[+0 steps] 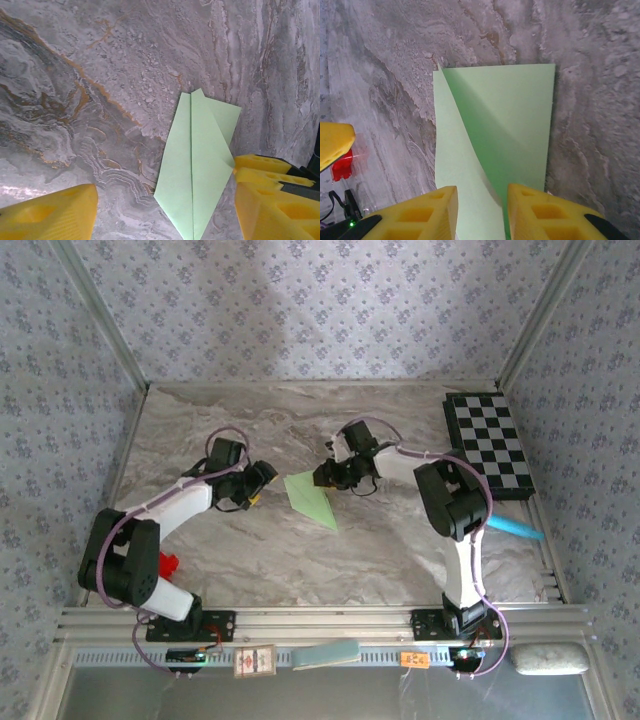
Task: Fold a paper plane with a square sheet of paper (pick it up from the middle)
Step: Pick up the paper from the center of the table.
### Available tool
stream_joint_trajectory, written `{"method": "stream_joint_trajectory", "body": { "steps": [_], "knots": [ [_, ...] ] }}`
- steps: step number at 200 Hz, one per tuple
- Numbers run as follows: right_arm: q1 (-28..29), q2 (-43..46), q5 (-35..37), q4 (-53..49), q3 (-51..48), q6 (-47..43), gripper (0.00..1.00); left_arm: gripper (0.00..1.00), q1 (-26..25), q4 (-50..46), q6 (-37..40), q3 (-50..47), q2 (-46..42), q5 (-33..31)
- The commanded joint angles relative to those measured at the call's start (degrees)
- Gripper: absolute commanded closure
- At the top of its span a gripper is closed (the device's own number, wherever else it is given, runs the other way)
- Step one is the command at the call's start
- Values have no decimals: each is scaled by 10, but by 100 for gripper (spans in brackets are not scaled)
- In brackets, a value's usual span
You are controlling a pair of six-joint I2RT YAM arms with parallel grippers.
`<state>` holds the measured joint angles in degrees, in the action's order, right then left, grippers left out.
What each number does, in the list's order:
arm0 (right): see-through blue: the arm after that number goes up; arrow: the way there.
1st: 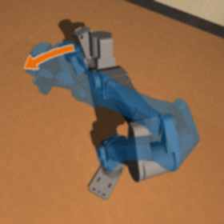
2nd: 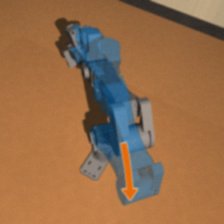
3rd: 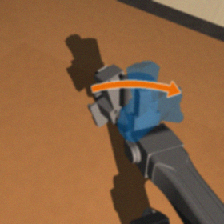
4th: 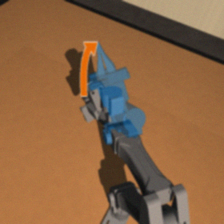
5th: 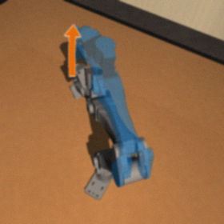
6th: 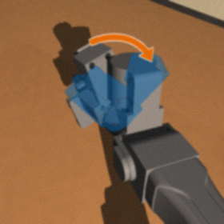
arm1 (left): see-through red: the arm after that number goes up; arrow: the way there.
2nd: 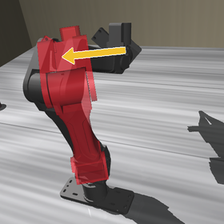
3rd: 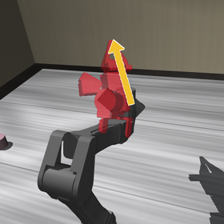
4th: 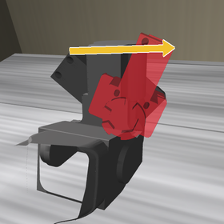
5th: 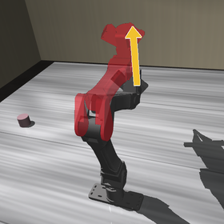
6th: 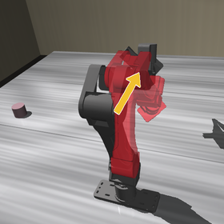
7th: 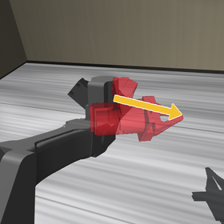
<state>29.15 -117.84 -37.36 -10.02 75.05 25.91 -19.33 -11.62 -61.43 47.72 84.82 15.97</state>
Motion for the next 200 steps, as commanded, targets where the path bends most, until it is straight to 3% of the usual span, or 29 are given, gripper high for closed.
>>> {"method": "stream_joint_trajectory", "body": {
  "steps": [1,21,61,79,139,200],
  "knots": [
    [9,-19,-23,-33,21,-23,68,27,4,21,-9,-5,-15,-1],
    [12,-19,-28,-33,22,-27,72,26,5,24,-10,-5,-13,5],
    [10,-5,-36,-14,18,-27,93,25,5,49,-8,-10,-16,28],
    [8,25,-50,23,3,-19,98,23,5,84,-5,-21,-25,55],
    [-23,119,-113,208,-48,136,100,7,-4,227,-19,-60,-101,122],
    [-40,140,-157,399,-62,317,100,9,-50,402,-4,-79,-99,152]
  ]
}}
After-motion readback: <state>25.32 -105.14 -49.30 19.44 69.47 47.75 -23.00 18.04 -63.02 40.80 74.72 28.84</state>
